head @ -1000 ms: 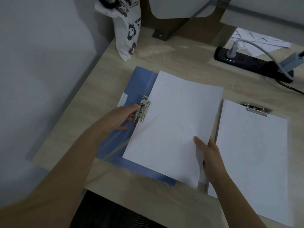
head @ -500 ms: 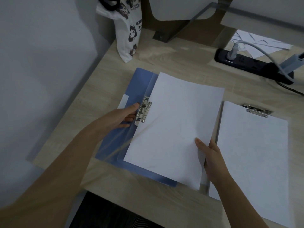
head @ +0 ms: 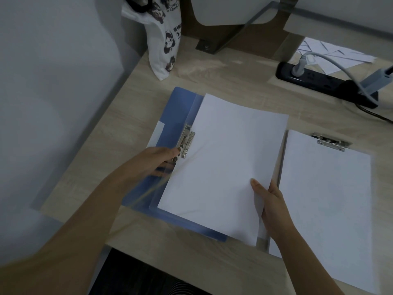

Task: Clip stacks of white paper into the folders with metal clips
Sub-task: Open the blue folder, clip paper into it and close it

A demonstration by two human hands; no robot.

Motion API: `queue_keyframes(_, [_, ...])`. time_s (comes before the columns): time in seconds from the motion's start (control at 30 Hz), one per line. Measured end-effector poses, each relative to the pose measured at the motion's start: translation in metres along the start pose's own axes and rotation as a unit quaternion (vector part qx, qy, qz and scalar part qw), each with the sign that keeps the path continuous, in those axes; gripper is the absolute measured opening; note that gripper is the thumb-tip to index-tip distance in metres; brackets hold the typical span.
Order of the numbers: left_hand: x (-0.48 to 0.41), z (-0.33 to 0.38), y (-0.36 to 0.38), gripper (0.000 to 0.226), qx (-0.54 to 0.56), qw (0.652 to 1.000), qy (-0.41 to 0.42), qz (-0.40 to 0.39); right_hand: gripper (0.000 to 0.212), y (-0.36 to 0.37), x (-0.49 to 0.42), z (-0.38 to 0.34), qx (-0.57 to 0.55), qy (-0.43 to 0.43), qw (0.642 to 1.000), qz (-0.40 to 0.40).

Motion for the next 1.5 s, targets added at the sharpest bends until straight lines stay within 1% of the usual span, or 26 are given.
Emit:
queue_keyframes(0.07, [0.0,0.002,0.0,0.019,0.003,0.999,0.028,0.018,0.033,0.0,0.0,0.0,0.002,0.002,1.0,0.003])
queue_keyframes(0.13, [-0.002,0.004,-0.001,0.012,-0.02,0.998,0.049,0.036,0.036,-0.002,-0.001,0.001,0.005,0.004,1.0,0.009])
queue_keyframes(0.27, [-0.006,0.003,-0.002,0.011,-0.046,0.994,0.069,0.068,0.04,-0.006,-0.002,0.005,0.012,0.009,1.0,0.019])
queue_keyframes(0.37, [-0.006,-0.002,-0.003,0.008,-0.042,0.994,0.074,0.069,0.041,-0.005,-0.003,0.004,0.019,0.003,1.0,0.017])
queue_keyframes(0.43, [-0.005,-0.005,-0.003,0.011,-0.024,0.996,0.062,0.067,0.042,-0.003,-0.002,0.0,0.035,-0.019,0.999,0.024])
queue_keyframes(0.5, [-0.002,-0.005,-0.003,0.011,-0.01,0.996,0.059,0.07,0.043,-0.001,0.002,-0.008,0.065,-0.061,0.995,0.05])
queue_keyframes(0.53, [-0.001,-0.004,-0.002,0.01,-0.006,0.995,0.061,0.074,0.047,0.0,0.004,-0.013,0.087,-0.086,0.99,0.069])
queue_keyframes(0.63, [0.003,-0.001,-0.001,0.011,0.002,0.993,0.071,0.092,0.068,0.002,0.009,-0.02,0.192,-0.124,0.965,0.133])
queue_keyframes(0.67, [0.005,0.001,-0.001,0.012,0.003,0.992,0.08,0.1,0.072,0.001,0.011,-0.024,0.256,-0.138,0.944,0.154])
queue_keyframes(0.7, [0.009,0.004,-0.001,0.012,-0.003,0.99,0.092,0.111,0.071,0.001,0.013,-0.029,0.324,-0.162,0.917,0.169])
queue_keyframes(0.73, [0.014,0.008,-0.002,0.011,-0.009,0.987,0.105,0.124,0.068,0.004,0.015,-0.033,0.384,-0.188,0.889,0.164])
queue_keyframes(0.77, [0.02,0.014,-0.001,0.011,-0.005,0.984,0.117,0.136,0.063,0.008,0.015,-0.033,0.431,-0.2,0.869,0.141])
queue_keyframes(0.8, [0.027,0.022,0.0,0.01,0.004,0.981,0.132,0.144,0.059,0.01,0.015,-0.032,0.461,-0.197,0.858,0.11])
queue_keyframes(0.9, [0.054,0.052,0.012,0.008,0.042,0.969,0.179,0.163,0.055,0.011,0.017,-0.032,0.485,-0.177,0.856,0.023])
queue_keyframes(0.97, [0.075,0.075,0.024,0.011,0.059,0.959,0.211,0.18,0.053,0.013,0.023,-0.04,0.466,-0.151,0.871,-0.029])
queue_keyframes(1.0, [0.083,0.087,0.033,0.014,0.071,0.955,0.223,0.181,0.052,0.011,0.025,-0.043,0.439,-0.121,0.889,-0.054])
queue_keyframes(1.1, [0.099,0.117,0.069,0.025,0.119,0.956,0.218,0.157,0.047,-0.005,0.04,-0.054,0.273,-0.013,0.956,-0.107])
queue_keyframes(1.17, [0.105,0.133,0.099,0.03,0.142,0.958,0.215,0.123,0.042,-0.015,0.055,-0.069,0.15,0.02,0.98,-0.133])
queue_keyframes(1.23, [0.106,0.146,0.133,0.028,0.118,0.964,0.224,0.084,0.05,-0.028,0.068,-0.089,0.035,0.027,0.988,-0.15])
queue_keyframes(1.3, [0.102,0.154,0.17,0.022,0.094,0.967,0.231,0.056,0.058,-0.05,0.081,-0.112,-0.036,0.015,0.985,-0.167])
queue_keyframes(1.37, [0.091,0.155,0.204,0.019,0.081,0.971,0.221,0.032,0.062,-0.073,0.092,-0.129,-0.06,-0.009,0.981,-0.185])
queue_keyframes(1.43, [0.078,0.15,0.237,0.019,0.037,0.976,0.214,0.018,0.058,-0.099,0.096,-0.14,-0.079,-0.026,0.98,-0.181])
queue_keyframes(1.47, [0.07,0.145,0.248,0.02,0.015,0.977,0.213,0.027,0.054,-0.113,0.095,-0.141,-0.088,-0.028,0.982,-0.165])
queue_keyframes(1.5, [0.062,0.138,0.255,0.021,-0.001,0.977,0.208,0.053,0.049,-0.131,0.092,-0.14,-0.098,-0.025,0.985,-0.141])
Point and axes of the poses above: each hand's wrist, its own x-axis away from the middle knuckle, its own y-axis out of the palm, z = x × y, the point moved 9 cm from there along -x, towards the middle knuckle, and after that the axes turned 6 degrees about -x, right-handed, at the moved point
